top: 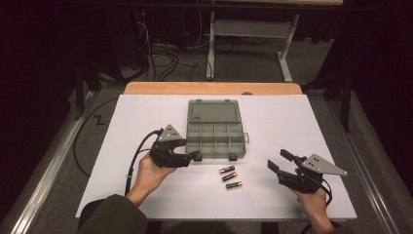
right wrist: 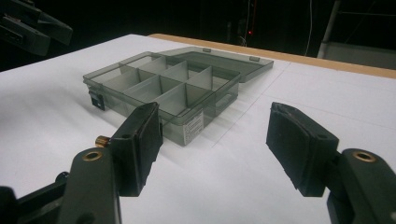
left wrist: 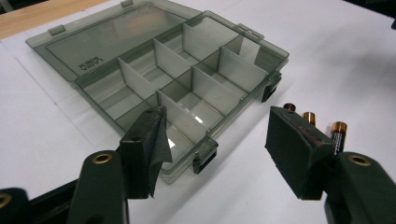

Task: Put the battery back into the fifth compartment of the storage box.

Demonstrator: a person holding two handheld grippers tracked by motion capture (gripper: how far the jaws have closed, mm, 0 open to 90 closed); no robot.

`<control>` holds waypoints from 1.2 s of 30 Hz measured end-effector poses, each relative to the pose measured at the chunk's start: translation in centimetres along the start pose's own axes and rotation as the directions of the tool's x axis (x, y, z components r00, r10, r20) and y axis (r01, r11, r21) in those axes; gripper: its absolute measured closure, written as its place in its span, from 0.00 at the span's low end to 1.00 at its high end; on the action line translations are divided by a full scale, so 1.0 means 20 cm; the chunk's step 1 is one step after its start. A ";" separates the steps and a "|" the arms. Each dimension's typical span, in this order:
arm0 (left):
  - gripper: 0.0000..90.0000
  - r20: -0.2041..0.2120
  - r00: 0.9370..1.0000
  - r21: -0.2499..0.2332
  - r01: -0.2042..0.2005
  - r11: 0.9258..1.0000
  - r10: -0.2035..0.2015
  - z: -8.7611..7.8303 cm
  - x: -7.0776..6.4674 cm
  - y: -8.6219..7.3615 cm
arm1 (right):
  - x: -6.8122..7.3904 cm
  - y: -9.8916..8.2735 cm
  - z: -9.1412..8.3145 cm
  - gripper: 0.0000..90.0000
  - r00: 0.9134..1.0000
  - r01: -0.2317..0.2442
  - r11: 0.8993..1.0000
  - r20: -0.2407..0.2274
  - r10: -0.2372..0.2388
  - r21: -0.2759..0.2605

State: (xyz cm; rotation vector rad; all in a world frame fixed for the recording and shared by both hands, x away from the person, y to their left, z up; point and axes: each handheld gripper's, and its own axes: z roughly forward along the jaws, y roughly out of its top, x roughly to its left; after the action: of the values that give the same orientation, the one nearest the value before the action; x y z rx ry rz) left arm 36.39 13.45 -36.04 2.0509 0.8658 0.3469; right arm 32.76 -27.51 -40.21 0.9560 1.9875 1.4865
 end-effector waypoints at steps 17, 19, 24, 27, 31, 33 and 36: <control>0.45 0.022 0.999 0.090 -0.038 0.995 0.037 0.11 -0.04 0.07 | 0.00 0.00 0.00 0.41 1.000 0.005 1.000 0.003 -0.005 -0.002; 0.45 0.022 0.999 0.102 -0.044 0.994 0.041 0.12 -0.04 0.07 | 0.00 0.00 0.00 0.41 1.000 0.005 1.000 0.004 -0.005 -0.003; 0.49 0.045 0.998 0.122 -0.040 0.992 0.034 0.15 -0.04 0.09 | 0.00 0.00 -0.01 0.41 1.000 0.005 1.000 0.003 -0.005 -0.001; 0.51 0.054 0.998 0.138 -0.048 0.989 0.041 0.16 -0.04 0.11 | 0.00 0.00 -0.01 0.41 1.000 0.004 1.000 0.005 -0.004 -0.003; 0.51 0.051 0.997 0.173 -0.070 0.982 0.062 0.18 -0.07 0.13 | 0.00 0.00 -0.01 0.41 1.000 0.001 1.000 0.004 -0.001 -0.005; 0.51 0.052 0.996 0.188 -0.082 0.979 0.074 0.20 -0.08 0.14 | 0.00 0.00 -0.01 0.41 1.000 0.003 1.000 0.004 -0.003 -0.005; 0.52 0.064 0.994 0.205 -0.100 0.974 0.088 0.22 -0.11 0.15 | 0.00 0.00 -0.01 0.41 1.000 0.006 1.000 0.003 -0.006 -0.007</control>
State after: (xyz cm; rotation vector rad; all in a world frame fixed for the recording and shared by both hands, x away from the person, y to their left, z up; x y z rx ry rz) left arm 38.51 8.16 -36.10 2.2899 0.8016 0.2592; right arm 32.57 -27.62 -40.05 0.9485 1.9796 1.4874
